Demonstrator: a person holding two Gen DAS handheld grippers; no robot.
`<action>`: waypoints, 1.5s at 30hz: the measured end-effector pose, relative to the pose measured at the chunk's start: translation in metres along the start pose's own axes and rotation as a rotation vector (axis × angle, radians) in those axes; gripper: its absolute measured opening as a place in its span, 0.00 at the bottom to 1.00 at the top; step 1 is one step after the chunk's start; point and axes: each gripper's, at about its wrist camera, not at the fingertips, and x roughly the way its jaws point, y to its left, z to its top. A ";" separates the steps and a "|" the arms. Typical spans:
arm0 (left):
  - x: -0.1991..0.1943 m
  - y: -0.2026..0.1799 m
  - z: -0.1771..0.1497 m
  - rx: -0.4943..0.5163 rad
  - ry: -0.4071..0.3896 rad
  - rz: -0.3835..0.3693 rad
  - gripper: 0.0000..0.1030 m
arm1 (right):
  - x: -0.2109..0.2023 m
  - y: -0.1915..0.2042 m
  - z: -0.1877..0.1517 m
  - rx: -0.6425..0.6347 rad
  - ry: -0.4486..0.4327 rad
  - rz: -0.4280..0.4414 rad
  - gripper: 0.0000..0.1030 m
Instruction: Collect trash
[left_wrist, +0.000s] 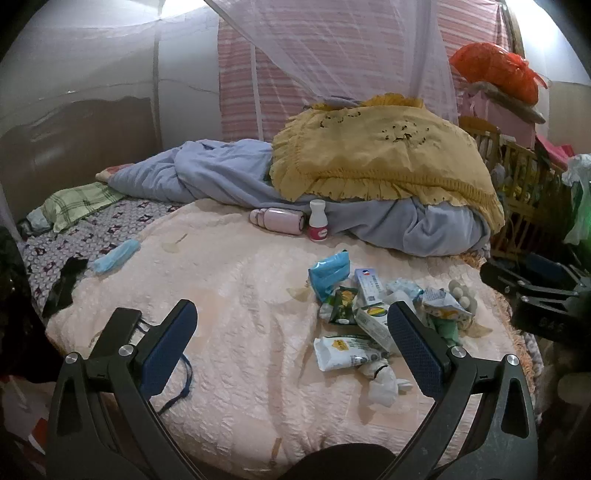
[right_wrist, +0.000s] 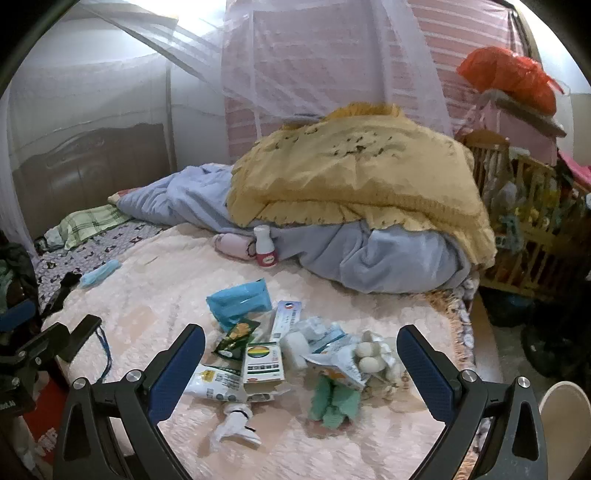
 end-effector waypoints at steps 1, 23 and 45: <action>0.002 0.000 0.000 0.001 0.003 -0.007 0.99 | 0.003 0.001 0.000 0.002 0.008 0.002 1.00; 0.062 -0.036 -0.004 0.051 0.103 -0.106 0.99 | -0.011 -0.033 -0.033 0.038 0.024 -0.106 1.00; 0.074 -0.027 -0.017 0.037 0.096 -0.057 0.99 | 0.004 -0.051 -0.056 0.027 0.070 -0.041 1.00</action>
